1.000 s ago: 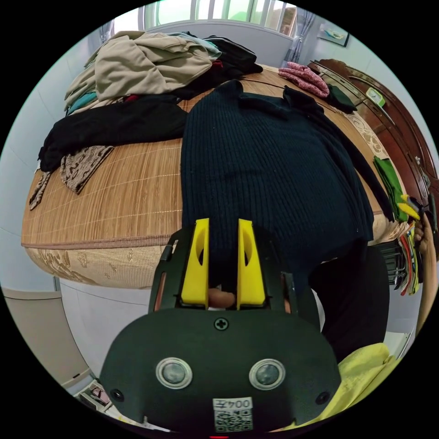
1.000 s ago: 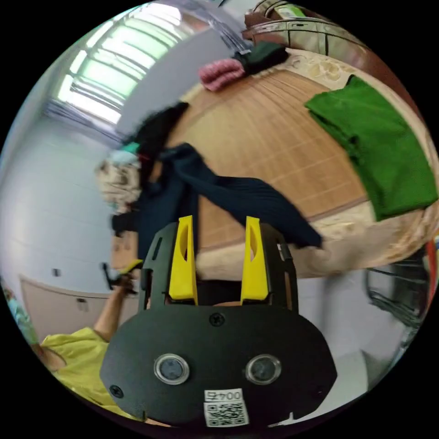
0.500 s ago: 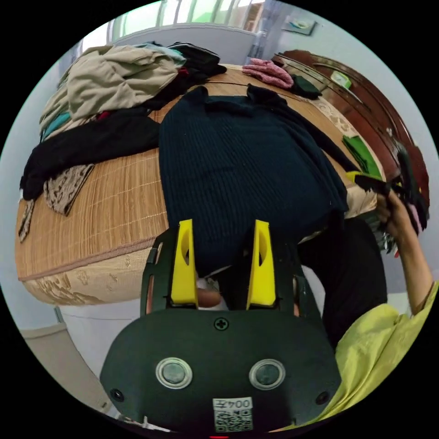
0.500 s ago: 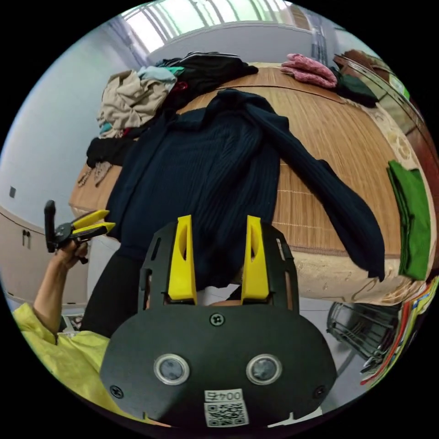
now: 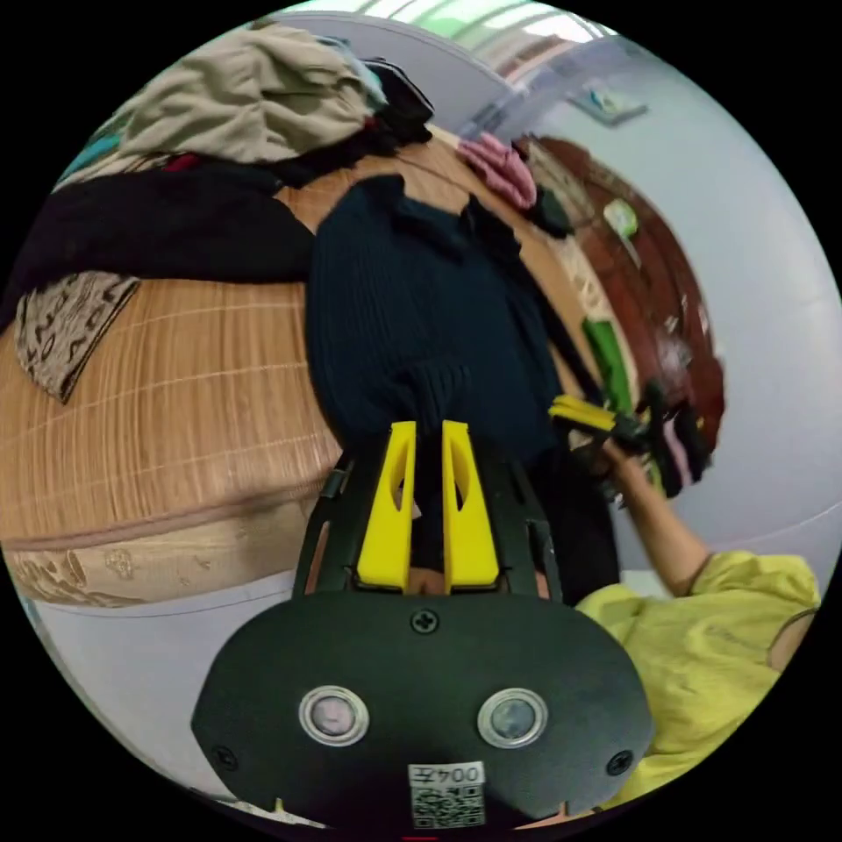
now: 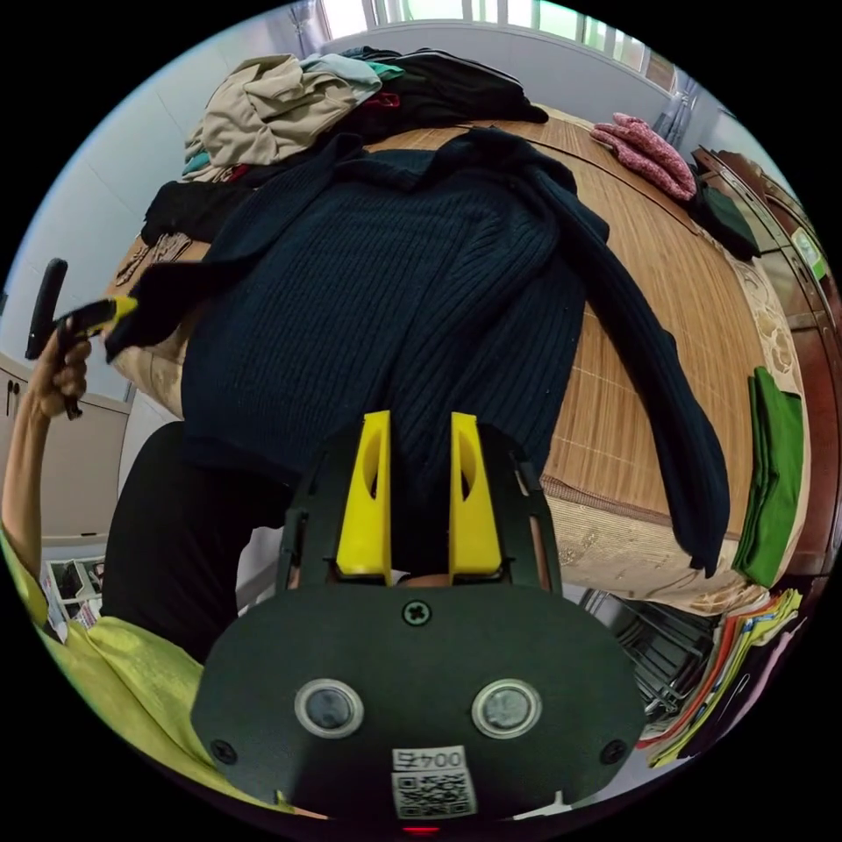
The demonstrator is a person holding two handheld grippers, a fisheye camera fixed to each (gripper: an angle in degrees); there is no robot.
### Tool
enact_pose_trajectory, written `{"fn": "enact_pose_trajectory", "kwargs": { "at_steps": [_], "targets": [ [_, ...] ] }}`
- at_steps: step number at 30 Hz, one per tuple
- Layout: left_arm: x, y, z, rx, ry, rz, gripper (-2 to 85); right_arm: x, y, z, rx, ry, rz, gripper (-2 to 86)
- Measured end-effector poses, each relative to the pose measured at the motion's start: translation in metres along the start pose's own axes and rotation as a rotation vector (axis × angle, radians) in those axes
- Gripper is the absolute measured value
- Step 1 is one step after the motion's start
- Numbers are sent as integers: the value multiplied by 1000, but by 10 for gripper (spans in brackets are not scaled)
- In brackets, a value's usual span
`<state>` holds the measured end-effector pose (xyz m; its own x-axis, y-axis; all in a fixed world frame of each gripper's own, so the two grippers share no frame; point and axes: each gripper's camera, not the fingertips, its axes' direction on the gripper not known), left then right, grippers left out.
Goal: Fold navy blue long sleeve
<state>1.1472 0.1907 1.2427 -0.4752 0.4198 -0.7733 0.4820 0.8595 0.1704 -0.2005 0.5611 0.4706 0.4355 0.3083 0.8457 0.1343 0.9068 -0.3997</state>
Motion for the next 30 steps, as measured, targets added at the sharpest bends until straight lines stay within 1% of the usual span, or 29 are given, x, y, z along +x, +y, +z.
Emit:
{"fn": "enact_pose_trajectory", "kwargs": {
  "at_steps": [2, 4, 5, 7, 8, 10, 11, 12, 13, 14, 16, 17, 19, 20, 22, 23, 25, 28, 30],
  "targets": [
    [-21, -23, -43, 83, -19, -68, 45, 9, -8, 1, -12, -35, 8, 110],
    [-39, -53, -103, 210, -183, -123, 57, 18, -14, 0, -23, -70, 12, 114],
    [-41, -60, -118, 249, -244, -130, 62, 23, -18, -1, -32, -94, 12, 119],
    [-48, -87, -167, 366, -477, -173, 91, 33, -23, -5, -30, -119, -5, 125],
    [-48, -94, -176, 380, -515, -184, 96, 42, -26, -12, -3, -138, -10, 127],
    [-34, -123, -198, 437, -663, -183, 109, 63, -31, -27, 69, -185, 7, 127],
    [-25, -131, -199, 451, -684, -158, 111, 82, -37, -37, 122, -203, 33, 126],
    [0, -149, -192, 466, -710, -59, 109, 92, -41, -42, 149, -207, 49, 124],
    [29, -170, -175, 459, -724, 68, 106, 115, -52, -50, 197, -222, 80, 122],
    [45, -181, -162, 446, -722, 139, 105, 139, -66, -54, 224, -253, 115, 122],
    [109, -227, -97, 371, -697, 410, 102, 173, -94, -54, 242, -308, 158, 121],
    [125, -238, -78, 351, -689, 475, 103, 192, -114, -52, 248, -311, 173, 121],
    [187, -280, 0, 276, -697, 701, 109, 216, -146, -43, 234, -293, 198, 122],
    [202, -290, 20, 252, -705, 758, 110, 231, -167, -34, 216, -309, 211, 123],
    [257, -325, 98, 163, -782, 978, 117, 247, -197, -24, 201, -329, 206, 129],
    [268, -333, 115, 146, -802, 1028, 117, 256, -218, -17, 181, -322, 192, 136],
    [304, -365, 176, 50, -871, 1212, 116, 269, -246, -5, 142, -337, 183, 151],
    [322, -409, 225, -59, -939, 1323, 108, 294, -278, 15, 108, -466, 234, 165],
    [323, -438, 242, -134, -917, 1309, 97, 304, -288, 27, 91, -516, 254, 163]
  ]
}}
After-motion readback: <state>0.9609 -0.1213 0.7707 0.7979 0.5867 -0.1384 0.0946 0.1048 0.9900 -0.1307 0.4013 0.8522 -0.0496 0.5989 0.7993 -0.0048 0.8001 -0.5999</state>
